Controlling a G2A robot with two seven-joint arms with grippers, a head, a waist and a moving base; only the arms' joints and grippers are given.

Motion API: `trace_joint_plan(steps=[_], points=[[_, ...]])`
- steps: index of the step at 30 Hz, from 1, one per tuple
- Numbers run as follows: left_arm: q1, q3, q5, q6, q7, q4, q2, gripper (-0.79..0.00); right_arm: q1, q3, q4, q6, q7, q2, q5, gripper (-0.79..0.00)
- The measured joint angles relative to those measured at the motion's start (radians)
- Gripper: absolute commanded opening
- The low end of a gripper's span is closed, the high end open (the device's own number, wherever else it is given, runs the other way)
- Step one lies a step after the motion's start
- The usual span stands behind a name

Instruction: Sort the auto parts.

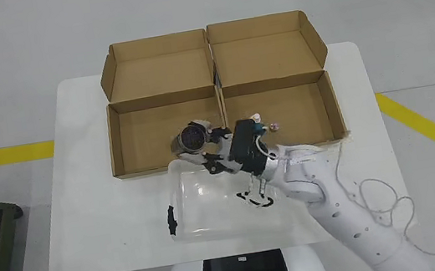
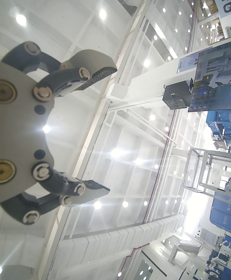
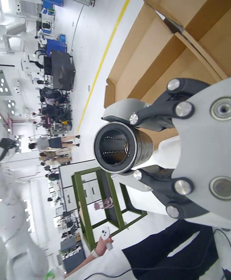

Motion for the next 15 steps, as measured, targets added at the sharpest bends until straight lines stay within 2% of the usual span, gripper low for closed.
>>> trace_joint_plan(steps=[7, 15], points=[[0.000, 0.000, 0.000, 0.000, 0.000, 0.000, 0.000, 0.000, 0.071, -0.030, 0.075, 0.057, 0.120, -0.012, -0.053, -0.785], [0.000, 0.000, 0.000, 0.000, 0.000, 0.000, 0.000, 0.000, 0.127, -0.022, 0.163, 0.134, 0.207, -0.024, -0.035, -0.785]])
